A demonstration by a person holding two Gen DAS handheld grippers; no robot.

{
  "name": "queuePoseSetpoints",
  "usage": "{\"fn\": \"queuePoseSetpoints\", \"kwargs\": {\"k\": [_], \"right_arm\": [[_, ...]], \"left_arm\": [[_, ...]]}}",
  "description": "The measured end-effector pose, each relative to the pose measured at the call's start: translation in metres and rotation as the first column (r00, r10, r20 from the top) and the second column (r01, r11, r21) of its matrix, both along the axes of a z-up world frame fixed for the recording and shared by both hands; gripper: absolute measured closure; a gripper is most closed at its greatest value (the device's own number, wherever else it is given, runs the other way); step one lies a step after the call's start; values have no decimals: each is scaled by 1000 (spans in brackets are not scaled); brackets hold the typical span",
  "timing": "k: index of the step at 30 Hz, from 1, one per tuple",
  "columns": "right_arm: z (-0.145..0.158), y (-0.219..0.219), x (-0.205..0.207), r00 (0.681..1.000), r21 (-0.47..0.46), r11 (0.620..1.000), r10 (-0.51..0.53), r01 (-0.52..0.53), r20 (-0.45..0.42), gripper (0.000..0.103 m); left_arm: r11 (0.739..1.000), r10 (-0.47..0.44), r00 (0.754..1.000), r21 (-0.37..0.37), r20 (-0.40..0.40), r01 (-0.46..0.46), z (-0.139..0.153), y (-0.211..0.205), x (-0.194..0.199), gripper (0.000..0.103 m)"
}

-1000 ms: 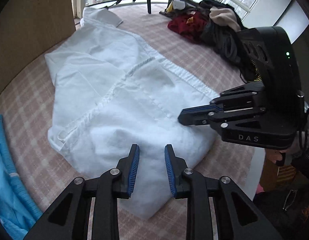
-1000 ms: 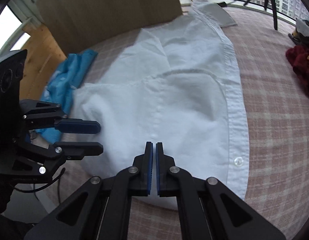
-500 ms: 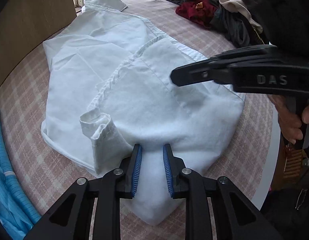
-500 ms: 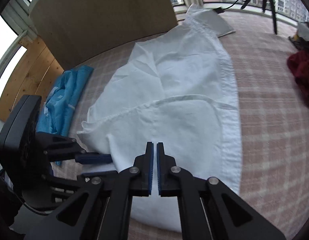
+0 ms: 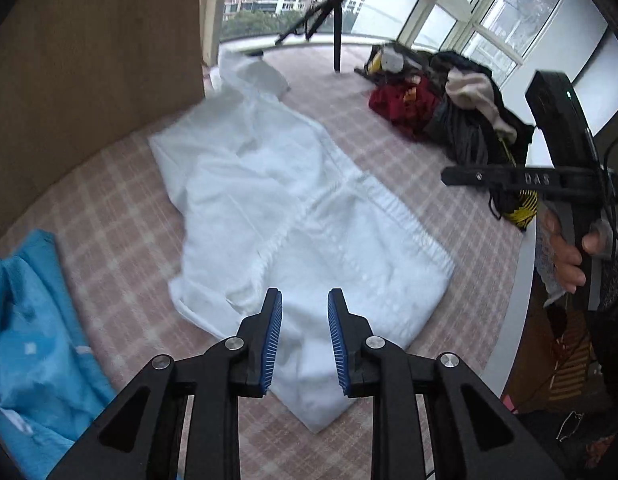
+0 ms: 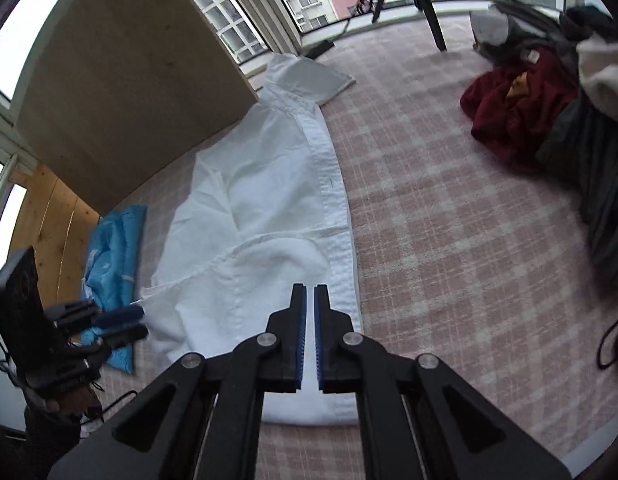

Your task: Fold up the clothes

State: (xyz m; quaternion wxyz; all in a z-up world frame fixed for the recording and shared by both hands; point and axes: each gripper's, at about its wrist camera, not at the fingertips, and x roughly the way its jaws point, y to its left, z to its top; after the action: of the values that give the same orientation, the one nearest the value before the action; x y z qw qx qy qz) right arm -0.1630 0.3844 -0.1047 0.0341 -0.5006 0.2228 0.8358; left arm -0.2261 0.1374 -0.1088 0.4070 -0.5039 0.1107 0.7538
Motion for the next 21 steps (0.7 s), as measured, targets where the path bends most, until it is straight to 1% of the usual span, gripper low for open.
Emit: {"fn": "queuePoseSetpoints", "kwargs": {"k": [2, 4, 5, 6, 9, 11, 12, 13, 14, 17, 21], "right_arm": [[33, -3, -1, 999, 54, 998, 32, -31, -25, 93], [64, 0, -6, 996, 105, 992, 74, -68, -54, 88], [76, -3, -14, 994, 147, 986, 95, -85, -61, 88], [85, -4, -23, 991, 184, 978, 116, -102, -67, 88], [101, -3, -58, 981, 276, 949, 178, -151, -77, 88], [98, 1, -85, 975, 310, 933, 212, -180, -72, 86], [93, 6, -99, 973, 307, 932, 221, -191, -67, 83], [86, 13, -113, 972, 297, 935, 224, -194, -69, 72], [78, 19, -126, 972, 289, 938, 222, -192, -76, 64], [55, 35, -171, 970, 292, 934, 236, -208, -65, 63], [17, 44, -240, 963, 291, 922, 270, -254, -14, 63]], "left_arm": [[1000, 27, 998, 16, -55, -26, 28, -8, -15, 74], [998, 60, 993, -4, -100, -60, 44, -11, -32, 74], [997, 73, 991, -14, -115, -75, 50, -14, -40, 74], [996, 87, 988, -24, -130, -91, 56, -17, -48, 74], [988, 124, 981, -72, -153, -136, 59, -16, -72, 74], [984, 149, 980, -80, -134, -161, 53, -14, -88, 74], [982, 161, 980, -77, -114, -170, 47, -12, -96, 74], [981, 167, 981, -80, -100, -175, 41, -9, -103, 72], [980, 176, 981, -84, -85, -183, 33, -6, -111, 72], [977, 172, 984, -116, -46, -176, 6, 8, -134, 72], [972, 156, 987, -170, -36, -160, -31, 29, -161, 72]]}}
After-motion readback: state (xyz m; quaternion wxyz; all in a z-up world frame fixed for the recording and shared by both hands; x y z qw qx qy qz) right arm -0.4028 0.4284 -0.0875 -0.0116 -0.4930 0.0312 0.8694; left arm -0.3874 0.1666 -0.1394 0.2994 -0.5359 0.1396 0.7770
